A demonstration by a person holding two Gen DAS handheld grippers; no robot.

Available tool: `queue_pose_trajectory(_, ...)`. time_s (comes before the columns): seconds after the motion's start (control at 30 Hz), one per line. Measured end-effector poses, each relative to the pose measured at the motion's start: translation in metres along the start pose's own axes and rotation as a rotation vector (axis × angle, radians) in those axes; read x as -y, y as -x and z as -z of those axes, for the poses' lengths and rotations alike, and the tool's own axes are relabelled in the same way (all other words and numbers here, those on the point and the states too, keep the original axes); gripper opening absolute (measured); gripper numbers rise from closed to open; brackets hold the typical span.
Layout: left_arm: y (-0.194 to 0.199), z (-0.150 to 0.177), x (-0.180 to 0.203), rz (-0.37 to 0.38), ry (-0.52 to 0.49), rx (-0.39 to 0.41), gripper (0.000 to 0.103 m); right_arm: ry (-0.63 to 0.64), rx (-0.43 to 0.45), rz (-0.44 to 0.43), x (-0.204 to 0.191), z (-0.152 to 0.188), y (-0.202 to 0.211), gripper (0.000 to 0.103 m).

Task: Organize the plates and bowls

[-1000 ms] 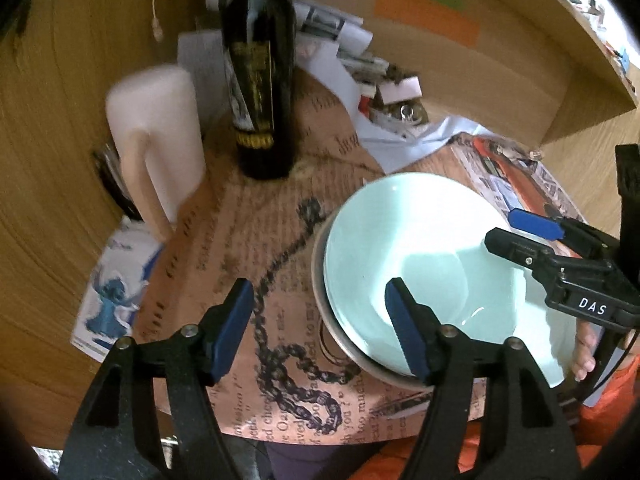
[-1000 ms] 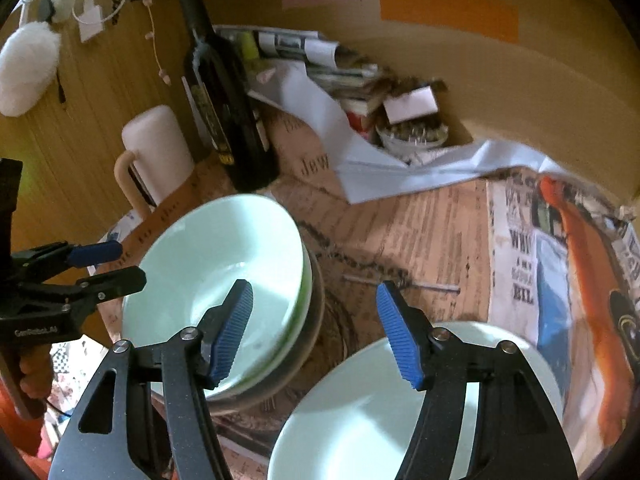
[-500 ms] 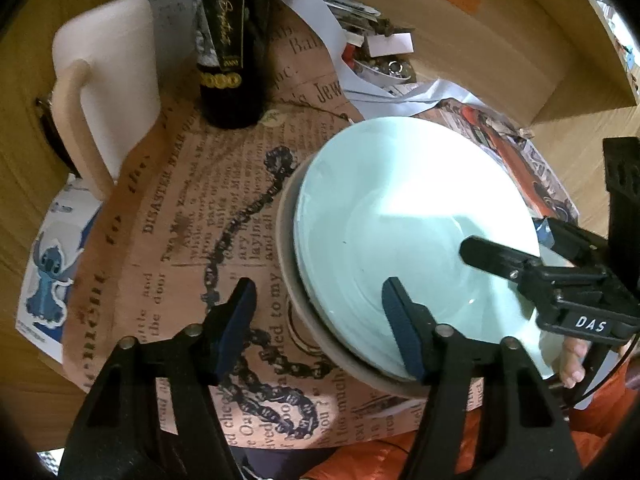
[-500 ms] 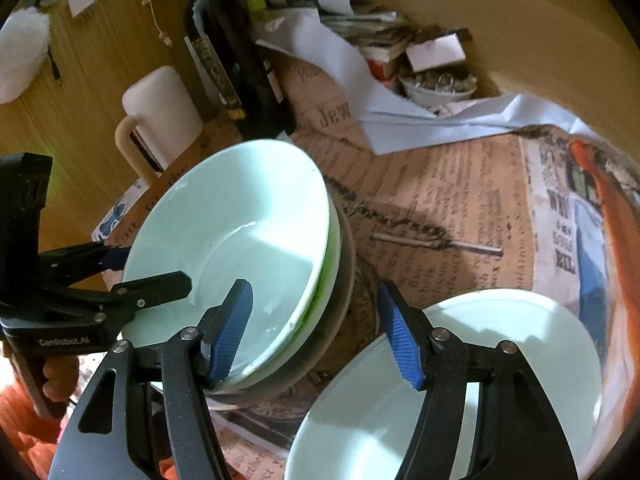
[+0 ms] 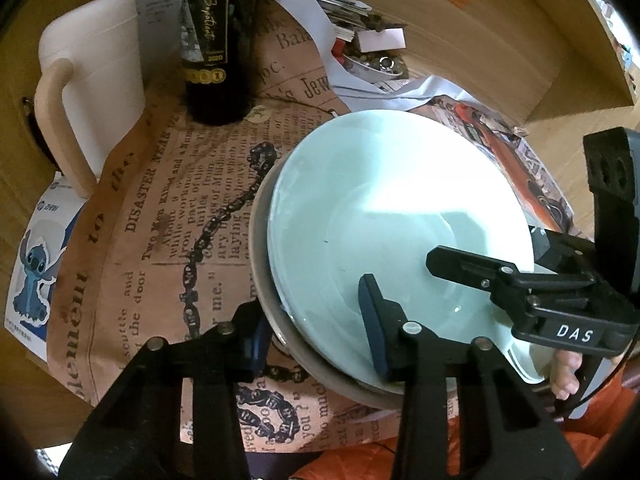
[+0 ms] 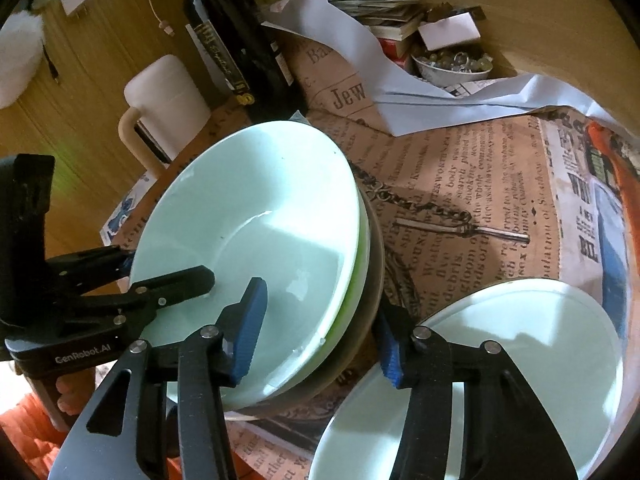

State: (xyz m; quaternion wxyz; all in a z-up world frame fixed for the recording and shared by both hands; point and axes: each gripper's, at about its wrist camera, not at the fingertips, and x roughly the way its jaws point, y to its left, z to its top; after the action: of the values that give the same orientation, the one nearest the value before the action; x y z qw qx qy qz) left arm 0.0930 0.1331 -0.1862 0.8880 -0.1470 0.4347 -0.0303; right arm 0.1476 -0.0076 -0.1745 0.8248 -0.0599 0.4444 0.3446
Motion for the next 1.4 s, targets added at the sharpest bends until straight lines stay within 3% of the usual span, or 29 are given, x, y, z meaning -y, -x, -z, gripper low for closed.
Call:
queue_pose_trajectory(0.17, -0.002, 0.002, 0.005, -0.058, -0.006, 0.008, 0.039, -0.033, 0.015, 0.002, 0.002, 0.000, 0.003, 0.042)
queue_pose_trajectory(0.43, 0.002, 0.001, 0.006, -0.077, 0.001, 0.019, 0.039, -0.039, 0.041, 0.025, 0.001, 0.001, 0.009, 0.036)
queue_pose_trajectory(1.4, 0.037, -0.015, 0.056, -0.043, -0.090, 0.146, 0.039, -0.077, 0.202, 0.059, 0.019, 0.012, 0.080, 0.035)
